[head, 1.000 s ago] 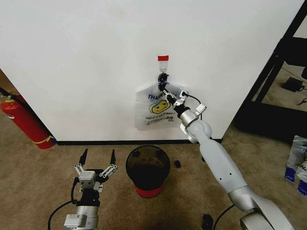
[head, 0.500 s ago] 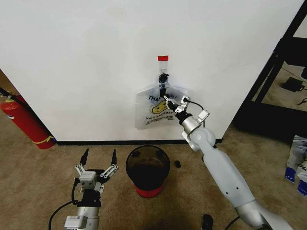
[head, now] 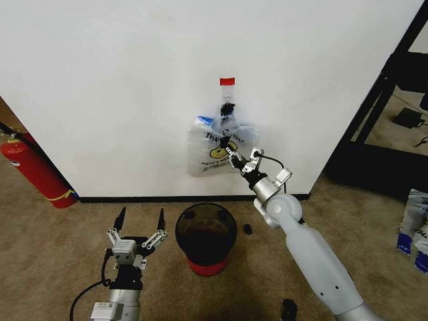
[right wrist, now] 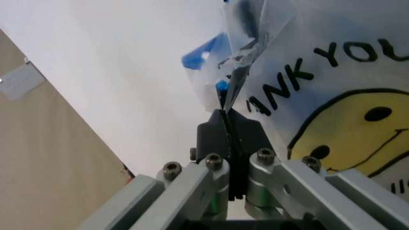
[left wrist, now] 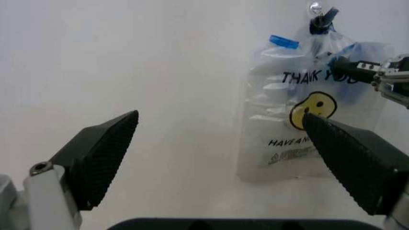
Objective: Pick up the garbage bag from the wall and place it over the trash bin.
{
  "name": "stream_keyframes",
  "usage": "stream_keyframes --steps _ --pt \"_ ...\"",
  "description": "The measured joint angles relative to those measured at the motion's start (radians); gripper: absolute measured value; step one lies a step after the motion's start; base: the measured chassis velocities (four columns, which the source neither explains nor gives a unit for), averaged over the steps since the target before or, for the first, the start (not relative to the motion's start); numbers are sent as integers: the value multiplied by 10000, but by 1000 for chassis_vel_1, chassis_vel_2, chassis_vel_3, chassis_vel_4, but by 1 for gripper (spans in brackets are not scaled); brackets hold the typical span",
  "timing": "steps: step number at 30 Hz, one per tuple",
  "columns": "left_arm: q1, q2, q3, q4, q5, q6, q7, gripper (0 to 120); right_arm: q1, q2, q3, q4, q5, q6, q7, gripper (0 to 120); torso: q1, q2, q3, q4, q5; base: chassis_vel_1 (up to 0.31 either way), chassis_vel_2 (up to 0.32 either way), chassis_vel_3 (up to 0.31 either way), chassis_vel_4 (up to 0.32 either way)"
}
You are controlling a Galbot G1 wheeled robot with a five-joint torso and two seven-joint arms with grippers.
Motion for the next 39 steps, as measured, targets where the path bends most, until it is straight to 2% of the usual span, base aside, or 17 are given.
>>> stream_keyframes --steps 23,39 --pt "-42 20 180 118 39 -47 10 100 -1666 -167 126 730 -946 150 -232 0 0 0 0 1 1 0 0 0 0" --pt "-205 210 341 146 -122 -98 14 100 -3723 -349 709 2008 -2735 538 -610 0 0 0 0 -1 1 0 0 0 0"
